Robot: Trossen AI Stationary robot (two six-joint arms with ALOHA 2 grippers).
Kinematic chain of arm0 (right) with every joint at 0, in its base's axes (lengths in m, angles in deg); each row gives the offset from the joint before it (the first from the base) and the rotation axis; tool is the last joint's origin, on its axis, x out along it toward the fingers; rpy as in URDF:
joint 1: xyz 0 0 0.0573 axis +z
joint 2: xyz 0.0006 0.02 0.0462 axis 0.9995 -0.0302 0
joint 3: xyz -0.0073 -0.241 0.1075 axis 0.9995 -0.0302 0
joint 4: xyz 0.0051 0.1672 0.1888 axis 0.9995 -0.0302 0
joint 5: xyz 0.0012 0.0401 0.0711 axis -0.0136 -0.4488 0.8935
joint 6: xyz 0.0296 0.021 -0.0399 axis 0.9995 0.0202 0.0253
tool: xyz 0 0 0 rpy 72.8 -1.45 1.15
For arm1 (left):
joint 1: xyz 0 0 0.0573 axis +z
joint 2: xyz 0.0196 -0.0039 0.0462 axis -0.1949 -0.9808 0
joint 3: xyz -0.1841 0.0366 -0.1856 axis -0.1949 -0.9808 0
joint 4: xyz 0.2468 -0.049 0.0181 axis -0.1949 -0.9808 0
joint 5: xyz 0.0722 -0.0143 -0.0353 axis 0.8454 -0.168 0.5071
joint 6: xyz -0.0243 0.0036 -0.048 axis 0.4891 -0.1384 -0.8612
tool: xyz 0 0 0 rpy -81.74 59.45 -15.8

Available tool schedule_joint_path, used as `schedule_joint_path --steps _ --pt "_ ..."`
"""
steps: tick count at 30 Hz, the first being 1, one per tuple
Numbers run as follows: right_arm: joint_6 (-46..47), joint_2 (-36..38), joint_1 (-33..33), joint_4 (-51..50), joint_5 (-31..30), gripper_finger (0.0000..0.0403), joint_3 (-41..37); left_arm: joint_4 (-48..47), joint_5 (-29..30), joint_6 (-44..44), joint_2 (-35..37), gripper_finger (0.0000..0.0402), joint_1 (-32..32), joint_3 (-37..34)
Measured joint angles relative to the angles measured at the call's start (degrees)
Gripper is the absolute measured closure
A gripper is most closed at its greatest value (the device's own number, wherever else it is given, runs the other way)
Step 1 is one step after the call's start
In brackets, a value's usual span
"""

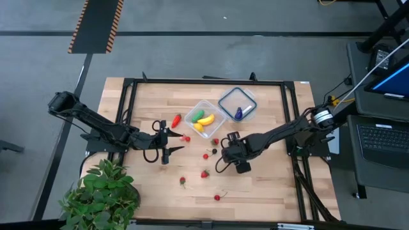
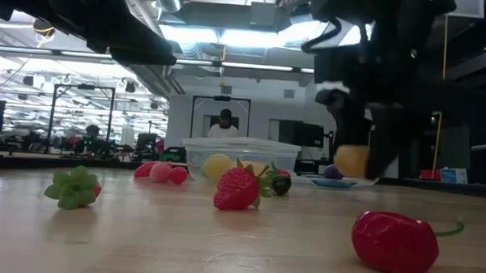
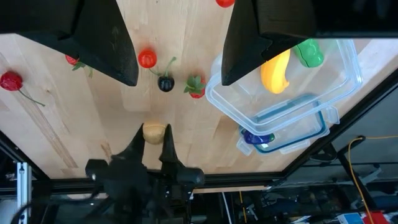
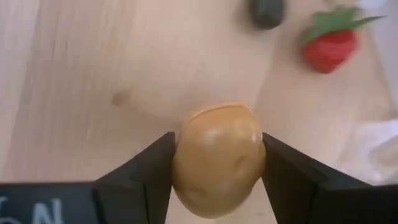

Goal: Pick and placing Produce into tupperware
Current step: Put the brown potato into the transparent container

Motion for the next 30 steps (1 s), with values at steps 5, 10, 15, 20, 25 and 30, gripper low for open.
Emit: schedule_joint_path --steps 5,10,15,20,25,30 --pt "1.84 5.41 -1.17 -0.11 -0.03 0.0199 0.19 -0.11 0.0 0.09 0.0 0.0176 0.0 0.0" --pt "4.38 13.29 -2.08 -0.79 -0.37 0.0199 0.16 -0.16 0.0 0.44 0.0 0.0176 0.0 0.0" --pt "7.52 22.71 -2.91 -0.62 -1.57 0.0199 -2.08 -1.08 0.0 0.45 0.0 0.0176 0.01 0.0" --pt "8.57 30.87 -2.94 4.04 -2.58 0.0199 -7.32 -2.64 0.0 0.44 0.02 0.0176 0.01 0.0" --pt "7.16 37.39 -2.92 12.86 -2.54 0.0199 -15.44 -2.65 0.0 0.44 0.02 0.0176 0.0 0.0" --pt "7.11 43.57 -2.92 26.45 -2.51 0.0199 -26.42 -2.64 0.0 0.27 0.02 0.0176 0.0 0.0"
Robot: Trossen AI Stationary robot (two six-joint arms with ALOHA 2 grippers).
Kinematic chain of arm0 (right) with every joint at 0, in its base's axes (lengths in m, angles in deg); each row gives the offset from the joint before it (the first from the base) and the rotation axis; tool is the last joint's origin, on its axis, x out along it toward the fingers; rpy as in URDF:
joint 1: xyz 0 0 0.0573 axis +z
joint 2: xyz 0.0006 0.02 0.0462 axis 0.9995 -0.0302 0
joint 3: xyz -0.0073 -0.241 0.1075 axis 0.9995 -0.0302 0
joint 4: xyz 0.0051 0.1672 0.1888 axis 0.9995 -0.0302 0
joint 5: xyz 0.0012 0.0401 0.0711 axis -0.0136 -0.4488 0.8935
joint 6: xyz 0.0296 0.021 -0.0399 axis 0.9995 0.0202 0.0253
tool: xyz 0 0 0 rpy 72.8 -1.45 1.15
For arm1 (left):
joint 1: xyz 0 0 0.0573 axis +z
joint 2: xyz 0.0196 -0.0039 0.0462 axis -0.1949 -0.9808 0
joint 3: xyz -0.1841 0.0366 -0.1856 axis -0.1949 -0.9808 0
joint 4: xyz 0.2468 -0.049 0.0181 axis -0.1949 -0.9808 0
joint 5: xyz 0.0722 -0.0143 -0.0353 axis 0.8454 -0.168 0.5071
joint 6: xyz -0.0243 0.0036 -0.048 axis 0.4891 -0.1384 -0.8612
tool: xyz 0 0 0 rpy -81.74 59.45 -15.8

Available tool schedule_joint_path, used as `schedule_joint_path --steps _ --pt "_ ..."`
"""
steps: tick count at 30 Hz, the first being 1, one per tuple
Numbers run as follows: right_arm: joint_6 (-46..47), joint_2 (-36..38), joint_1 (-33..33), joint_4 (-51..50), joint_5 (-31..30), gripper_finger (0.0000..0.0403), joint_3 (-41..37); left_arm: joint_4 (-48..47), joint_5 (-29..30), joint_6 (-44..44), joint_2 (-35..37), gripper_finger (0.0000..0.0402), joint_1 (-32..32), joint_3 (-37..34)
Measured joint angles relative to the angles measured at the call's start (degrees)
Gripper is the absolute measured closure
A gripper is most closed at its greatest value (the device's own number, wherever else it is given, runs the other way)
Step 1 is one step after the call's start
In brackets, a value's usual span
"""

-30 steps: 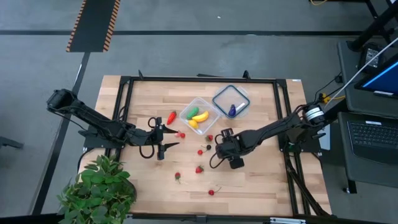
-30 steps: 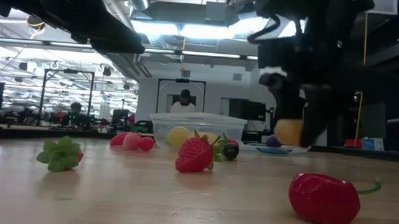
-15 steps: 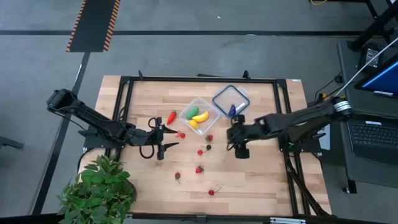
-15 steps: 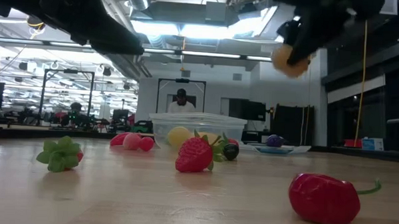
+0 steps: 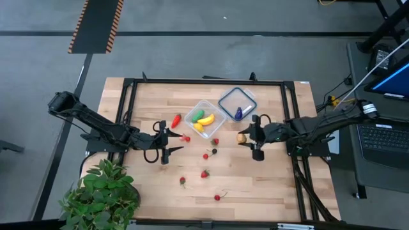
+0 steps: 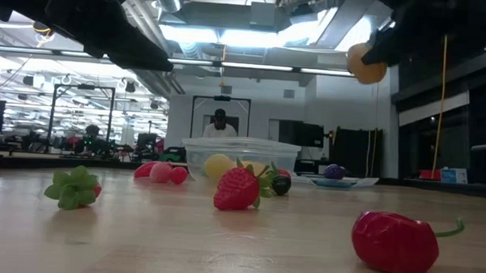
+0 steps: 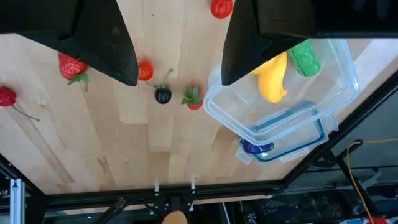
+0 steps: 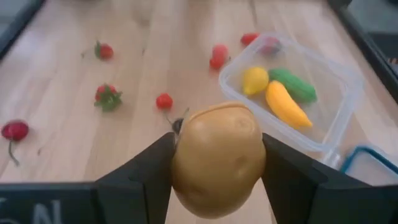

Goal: Pick and placing Produce into tupperware
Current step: Put the brown potato into the transparent container

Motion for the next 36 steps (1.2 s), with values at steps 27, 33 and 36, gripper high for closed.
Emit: schedule_joint_path --steps 27,33,36 --pt "-2.24 7.54 0.02 43.42 4.85 0.0199 -25.8 0.17 0.0 -0.08 0.0 0.0176 0.01 0.0" --pt "-2.85 7.54 0.02 43.39 10.75 0.0199 -25.8 0.16 0.0 -0.09 0.0 0.0176 0.01 0.0" --pt "-2.89 7.54 0.02 43.4 14.04 0.0199 -25.8 0.17 0.0 -0.08 0.0 0.0176 0.01 0.0"
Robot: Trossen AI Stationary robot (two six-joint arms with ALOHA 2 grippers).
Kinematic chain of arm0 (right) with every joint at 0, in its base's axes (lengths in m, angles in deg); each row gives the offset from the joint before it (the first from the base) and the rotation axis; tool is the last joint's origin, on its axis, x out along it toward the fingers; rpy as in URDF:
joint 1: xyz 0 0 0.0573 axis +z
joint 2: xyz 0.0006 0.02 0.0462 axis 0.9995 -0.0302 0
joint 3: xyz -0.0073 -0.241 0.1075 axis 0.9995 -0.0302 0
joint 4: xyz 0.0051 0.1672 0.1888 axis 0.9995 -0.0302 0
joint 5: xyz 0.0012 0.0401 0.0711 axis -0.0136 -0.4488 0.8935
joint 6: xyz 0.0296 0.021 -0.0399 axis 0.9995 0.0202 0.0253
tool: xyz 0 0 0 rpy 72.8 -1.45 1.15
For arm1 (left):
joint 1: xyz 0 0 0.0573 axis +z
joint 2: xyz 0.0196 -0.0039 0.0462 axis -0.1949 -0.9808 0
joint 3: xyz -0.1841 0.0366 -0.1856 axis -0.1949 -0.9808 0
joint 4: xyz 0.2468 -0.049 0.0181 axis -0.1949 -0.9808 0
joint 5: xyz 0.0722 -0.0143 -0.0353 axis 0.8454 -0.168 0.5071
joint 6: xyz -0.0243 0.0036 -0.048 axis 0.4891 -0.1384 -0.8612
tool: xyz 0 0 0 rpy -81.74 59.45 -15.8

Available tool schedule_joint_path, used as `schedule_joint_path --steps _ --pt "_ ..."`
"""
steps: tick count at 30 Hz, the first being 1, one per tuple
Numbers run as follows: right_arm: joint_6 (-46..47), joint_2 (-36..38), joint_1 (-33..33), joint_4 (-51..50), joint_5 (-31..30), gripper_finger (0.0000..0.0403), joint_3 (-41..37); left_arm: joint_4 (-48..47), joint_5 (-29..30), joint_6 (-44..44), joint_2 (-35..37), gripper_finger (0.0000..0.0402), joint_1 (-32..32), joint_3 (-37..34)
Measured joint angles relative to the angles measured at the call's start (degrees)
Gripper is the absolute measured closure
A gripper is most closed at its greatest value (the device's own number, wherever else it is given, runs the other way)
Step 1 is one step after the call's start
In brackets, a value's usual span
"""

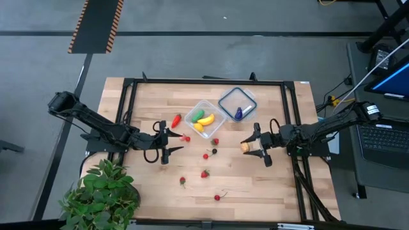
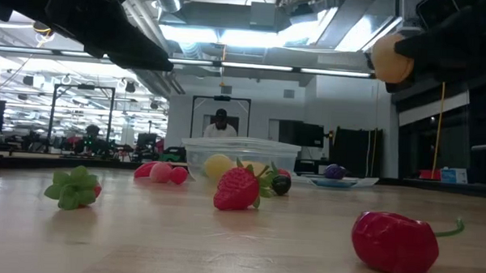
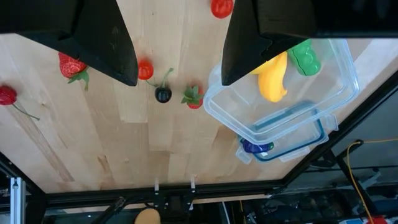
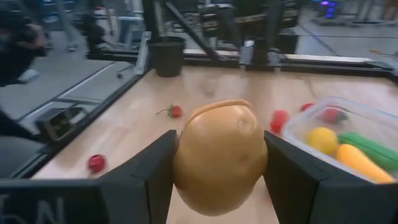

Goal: Pick and placing Produce into tupperware
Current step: Put the brown potato into the transparent container

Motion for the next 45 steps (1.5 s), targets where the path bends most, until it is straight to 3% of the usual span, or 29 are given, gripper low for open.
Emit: schedule_joint_path --steps 11,19,29,34,45 --pt "0.78 -1.06 -0.02 -0.48 2.91 0.0199 0.0 0.0 0.0 -0.02 0.0 0.0176 -0.01 0.0" --pt "3.54 -8.23 -0.02 1.15 -4.5 0.0199 0.0 -0.02 0.0 -0.01 0.0 0.0176 0.0 0.0" --pt "1.49 -21.95 -0.02 17.69 -13.55 0.0199 0.33 -0.02 0.0 0.0 0.0 0.0176 0.0 0.0" --pt "0.6 -28.49 -0.76 17.91 -20.08 0.0199 5.08 0.0 0.0 -0.02 0.0 0.0176 0.0 0.0" --pt "-10.9 -43.32 -9.87 16.07 -24.07 0.0199 20.9 0.02 0.01 -0.01 0.0 0.0176 0.01 0.0"
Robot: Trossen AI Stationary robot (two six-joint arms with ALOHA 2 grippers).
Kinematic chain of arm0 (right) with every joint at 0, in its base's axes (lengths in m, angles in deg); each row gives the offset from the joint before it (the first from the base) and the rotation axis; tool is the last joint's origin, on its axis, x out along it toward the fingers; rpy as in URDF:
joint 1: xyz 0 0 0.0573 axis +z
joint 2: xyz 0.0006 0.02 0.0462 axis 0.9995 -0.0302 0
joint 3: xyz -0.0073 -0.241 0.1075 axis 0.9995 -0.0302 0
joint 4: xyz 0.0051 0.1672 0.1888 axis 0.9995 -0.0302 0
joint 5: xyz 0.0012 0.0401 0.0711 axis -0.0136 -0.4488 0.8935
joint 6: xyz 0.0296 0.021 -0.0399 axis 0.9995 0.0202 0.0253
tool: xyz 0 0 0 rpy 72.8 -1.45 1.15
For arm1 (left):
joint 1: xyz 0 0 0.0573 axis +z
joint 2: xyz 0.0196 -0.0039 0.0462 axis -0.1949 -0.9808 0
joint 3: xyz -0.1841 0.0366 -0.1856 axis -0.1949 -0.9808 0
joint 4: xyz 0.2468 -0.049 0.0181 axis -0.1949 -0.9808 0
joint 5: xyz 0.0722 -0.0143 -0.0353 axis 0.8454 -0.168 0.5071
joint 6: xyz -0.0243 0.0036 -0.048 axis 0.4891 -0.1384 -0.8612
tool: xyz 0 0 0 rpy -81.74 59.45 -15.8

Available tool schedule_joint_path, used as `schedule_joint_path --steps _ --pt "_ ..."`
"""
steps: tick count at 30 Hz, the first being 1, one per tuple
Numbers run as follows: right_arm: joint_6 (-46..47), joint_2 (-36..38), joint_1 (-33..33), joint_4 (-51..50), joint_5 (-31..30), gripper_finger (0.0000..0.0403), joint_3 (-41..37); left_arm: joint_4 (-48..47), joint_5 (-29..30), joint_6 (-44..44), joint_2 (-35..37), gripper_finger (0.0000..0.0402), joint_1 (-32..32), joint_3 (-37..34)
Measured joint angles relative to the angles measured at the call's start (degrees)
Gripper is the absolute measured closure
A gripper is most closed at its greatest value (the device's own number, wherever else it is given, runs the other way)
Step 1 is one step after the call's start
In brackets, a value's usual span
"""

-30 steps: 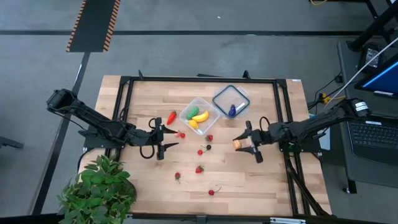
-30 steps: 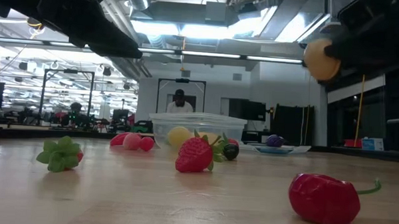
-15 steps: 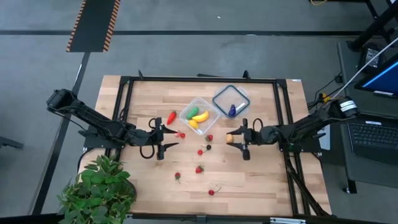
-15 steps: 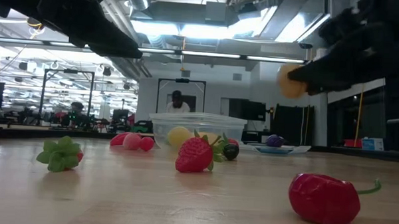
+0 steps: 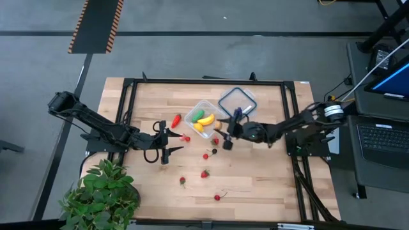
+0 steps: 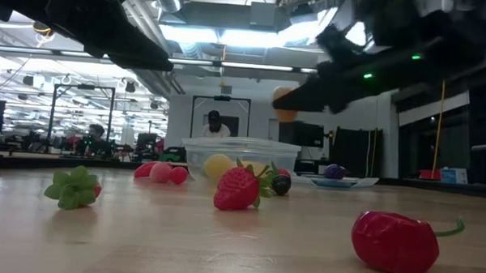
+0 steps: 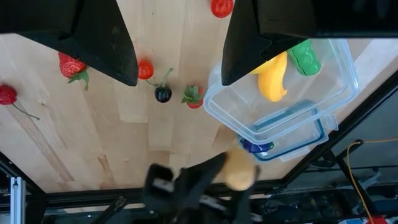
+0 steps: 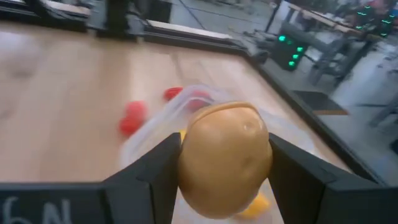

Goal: Pick and placing Produce into tupperware
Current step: Put the brown potato into the transparent container

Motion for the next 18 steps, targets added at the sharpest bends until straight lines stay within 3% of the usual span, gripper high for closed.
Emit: schedule_joint_path --steps 3,8,12,18 --pt "-2.66 -2.34 -2.04 -4.29 0.35 0.0199 4.14 -0.05 -0.01 -0.01 0.0 0.0176 0.0 0.0" --pt "-4.86 -3.22 -5.36 -21.13 8.21 0.0199 12.29 -0.15 -0.01 -0.01 0.0 0.0176 0.0 0.0" --pt "-9.62 -3.15 -7.33 -31.75 10.14 0.0199 18.66 -0.19 -0.01 0.0 0.0 0.0176 0.0 0.0" --pt "-13.36 -3.15 -11.21 -46.59 20.01 0.0199 26.88 -0.2 -0.01 0.01 0.0 0.0176 0.0 0.0"
